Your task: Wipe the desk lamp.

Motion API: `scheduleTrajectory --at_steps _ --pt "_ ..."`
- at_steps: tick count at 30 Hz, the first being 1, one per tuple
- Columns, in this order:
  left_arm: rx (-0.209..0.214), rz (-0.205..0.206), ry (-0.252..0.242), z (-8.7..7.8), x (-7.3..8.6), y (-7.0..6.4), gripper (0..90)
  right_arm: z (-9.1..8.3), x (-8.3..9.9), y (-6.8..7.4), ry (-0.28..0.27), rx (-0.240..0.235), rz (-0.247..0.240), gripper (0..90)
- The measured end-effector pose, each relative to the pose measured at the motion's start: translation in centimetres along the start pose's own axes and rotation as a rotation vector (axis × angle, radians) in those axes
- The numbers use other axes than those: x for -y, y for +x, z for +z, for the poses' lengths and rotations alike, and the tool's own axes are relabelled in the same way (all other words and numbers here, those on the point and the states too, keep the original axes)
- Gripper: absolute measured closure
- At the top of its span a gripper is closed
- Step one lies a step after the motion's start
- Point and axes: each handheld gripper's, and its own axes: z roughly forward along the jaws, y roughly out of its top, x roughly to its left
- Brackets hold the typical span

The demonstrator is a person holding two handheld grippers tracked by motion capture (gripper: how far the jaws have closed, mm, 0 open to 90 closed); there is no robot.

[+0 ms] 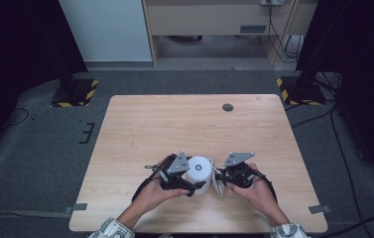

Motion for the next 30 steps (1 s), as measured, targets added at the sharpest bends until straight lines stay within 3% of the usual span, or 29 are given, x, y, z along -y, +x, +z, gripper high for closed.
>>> scheduleTrajectory --at_steps 4,5,9,13,14,17,22,26,30 --pt "0.000 0.000 0.000 0.0 0.0 0.0 7.7 -1.2 -0.7 0.3 -0.051 0.003 -0.004 77.9" --pt "0.002 0.001 0.000 0.0 0.0 0.0 7.7 -1.6 -1.2 -0.3 -0.107 -0.002 0.009 77.9" --pt "0.001 0.001 0.001 0.0 0.0 0.0 7.7 -1.0 -1.4 -0.8 -0.117 -0.005 0.019 77.9" --pt "0.000 0.000 0.000 0.0 0.0 0.0 7.7 0.7 -0.9 -1.1 -0.054 0.004 0.022 78.0" --pt "-0.001 0.000 0.002 0.0 0.0 0.0 7.7 1.3 -0.6 -1.1 -0.016 0.007 0.021 78.0" --pt "-0.004 0.001 0.002 0.0 0.0 -0.1 7.6 1.7 -0.2 -1.0 0.023 0.010 0.019 78.0" --pt "-0.007 0.001 0.001 0.1 0.0 -0.1 7.5 0.9 0.0 -0.2 0.029 0.011 0.007 78.0" --pt "-0.005 0.003 0.004 0.1 0.0 -0.1 7.5 -1.4 -0.5 0.7 -0.038 0.006 -0.004 77.9" --pt "-0.004 0.003 0.003 0.1 0.0 0.0 7.5 -1.8 -1.3 0.2 -0.093 0.016 0.004 77.9"
